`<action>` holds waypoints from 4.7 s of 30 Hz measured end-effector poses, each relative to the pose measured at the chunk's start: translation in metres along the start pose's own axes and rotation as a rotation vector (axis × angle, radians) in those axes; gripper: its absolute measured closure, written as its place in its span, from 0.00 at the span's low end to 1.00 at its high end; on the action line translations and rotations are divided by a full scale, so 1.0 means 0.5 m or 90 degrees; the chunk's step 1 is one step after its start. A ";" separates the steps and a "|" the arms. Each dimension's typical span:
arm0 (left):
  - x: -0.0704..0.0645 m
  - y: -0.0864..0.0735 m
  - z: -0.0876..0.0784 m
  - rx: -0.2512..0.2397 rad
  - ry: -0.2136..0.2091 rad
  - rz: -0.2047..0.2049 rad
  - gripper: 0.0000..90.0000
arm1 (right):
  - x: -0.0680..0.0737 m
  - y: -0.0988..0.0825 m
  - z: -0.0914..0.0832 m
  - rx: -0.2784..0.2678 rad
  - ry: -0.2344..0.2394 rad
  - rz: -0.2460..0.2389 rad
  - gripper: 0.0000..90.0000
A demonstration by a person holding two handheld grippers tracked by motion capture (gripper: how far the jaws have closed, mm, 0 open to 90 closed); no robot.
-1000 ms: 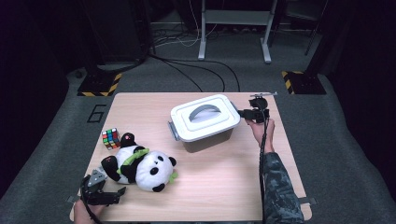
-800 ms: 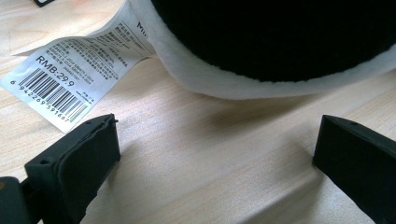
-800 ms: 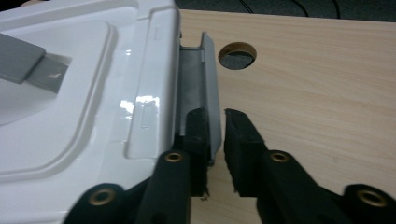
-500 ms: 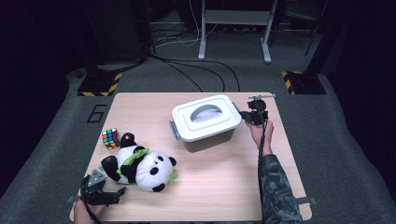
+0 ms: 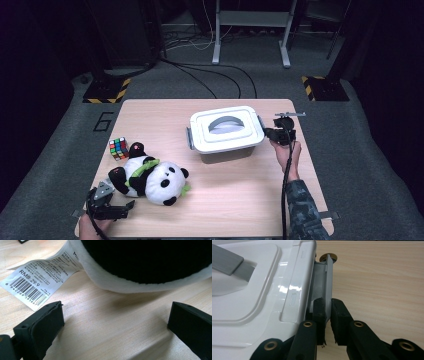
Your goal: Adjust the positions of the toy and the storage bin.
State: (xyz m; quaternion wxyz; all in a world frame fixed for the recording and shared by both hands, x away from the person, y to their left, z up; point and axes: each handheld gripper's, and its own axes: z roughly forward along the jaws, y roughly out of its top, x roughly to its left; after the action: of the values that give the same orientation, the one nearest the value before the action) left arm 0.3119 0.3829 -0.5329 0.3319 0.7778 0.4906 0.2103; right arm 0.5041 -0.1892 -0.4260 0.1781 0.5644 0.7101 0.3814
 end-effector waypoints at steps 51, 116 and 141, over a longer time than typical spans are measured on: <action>0.000 0.000 0.000 -0.001 0.001 -0.002 0.00 | -0.022 0.036 0.015 0.002 -0.002 0.011 0.92; 0.000 0.000 0.000 0.000 0.002 -0.002 0.00 | -0.012 -0.004 -0.132 -0.024 0.087 -0.071 0.13; 0.000 0.000 0.000 0.000 0.002 -0.003 0.00 | 0.132 0.046 -0.036 0.041 0.162 -0.262 0.36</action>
State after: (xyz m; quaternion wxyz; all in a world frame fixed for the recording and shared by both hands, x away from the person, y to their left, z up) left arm 0.3120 0.3827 -0.5329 0.3319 0.7764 0.4925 0.2108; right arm 0.4874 -0.1318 -0.3856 0.1432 0.3605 0.8386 0.3825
